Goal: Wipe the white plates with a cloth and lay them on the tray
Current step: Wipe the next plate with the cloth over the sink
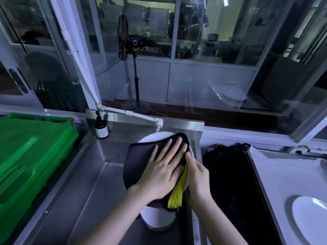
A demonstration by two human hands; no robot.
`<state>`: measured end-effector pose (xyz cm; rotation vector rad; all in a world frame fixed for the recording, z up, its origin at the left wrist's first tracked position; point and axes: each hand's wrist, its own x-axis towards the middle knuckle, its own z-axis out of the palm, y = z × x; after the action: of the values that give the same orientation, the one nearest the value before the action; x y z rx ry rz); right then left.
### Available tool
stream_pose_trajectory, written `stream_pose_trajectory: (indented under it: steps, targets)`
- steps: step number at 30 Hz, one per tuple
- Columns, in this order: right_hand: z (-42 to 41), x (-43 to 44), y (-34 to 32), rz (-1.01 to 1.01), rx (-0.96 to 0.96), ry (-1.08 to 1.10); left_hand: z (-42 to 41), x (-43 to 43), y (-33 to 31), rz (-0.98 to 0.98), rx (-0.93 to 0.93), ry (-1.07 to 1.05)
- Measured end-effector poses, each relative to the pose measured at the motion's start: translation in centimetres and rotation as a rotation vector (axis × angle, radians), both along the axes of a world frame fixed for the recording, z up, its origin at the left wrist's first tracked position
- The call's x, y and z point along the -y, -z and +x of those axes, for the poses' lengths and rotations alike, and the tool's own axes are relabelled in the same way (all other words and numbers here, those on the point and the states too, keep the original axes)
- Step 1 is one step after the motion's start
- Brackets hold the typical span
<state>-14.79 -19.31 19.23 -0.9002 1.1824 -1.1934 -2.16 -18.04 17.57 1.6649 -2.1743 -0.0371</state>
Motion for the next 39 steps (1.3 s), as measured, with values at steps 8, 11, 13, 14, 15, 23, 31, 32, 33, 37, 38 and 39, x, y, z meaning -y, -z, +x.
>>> stream_pose_trajectory:
  steps: [8,11,13,14,15,23,31,32,33,37,38,39]
  targets:
    - [-2.0,1.8,-1.2,-0.044,0.083,0.125,3.5,1.0,0.1,0.083,0.073,-0.142]
    - [-2.6,2.6,-1.3,-0.052,0.045,0.160,2.0,-1.1,1.2,0.119,0.017,-0.084]
    - [-1.9,2.2,-1.0,-0.041,0.010,0.149,0.5,-1.9,1.5,0.108,-0.042,-0.023]
    - [-1.4,1.7,-0.8,-0.036,-0.018,0.133,-0.1,-1.7,1.5,0.100,-0.074,0.005]
    - [-0.9,1.3,-0.5,-0.026,-0.051,0.113,-0.5,-1.3,1.4,0.090,-0.095,0.027]
    - [-0.7,0.4,-0.6,-0.056,0.007,0.065,3.7,1.9,0.9,0.073,-0.015,-0.123]
    - [-0.9,1.4,-1.0,-0.127,-0.071,0.080,0.9,-1.8,2.3,0.094,-0.152,-0.065]
    - [-0.6,1.0,-0.7,-0.116,-0.071,0.049,0.5,-1.5,2.1,0.074,-0.172,-0.039]
    - [-0.4,0.7,-0.2,-0.103,-0.062,0.009,0.3,-1.1,1.9,0.044,-0.178,-0.021]
    - [-0.6,-0.2,0.6,-0.100,-0.036,-0.181,1.8,1.0,0.7,-0.133,-0.163,-0.074]
    - [-1.0,-0.3,0.6,-0.123,-0.063,-0.234,2.4,1.3,0.2,-0.162,-0.162,-0.114]
    - [-1.4,-0.2,0.4,-0.155,-0.106,-0.283,3.1,1.6,-0.3,-0.185,-0.166,-0.158]
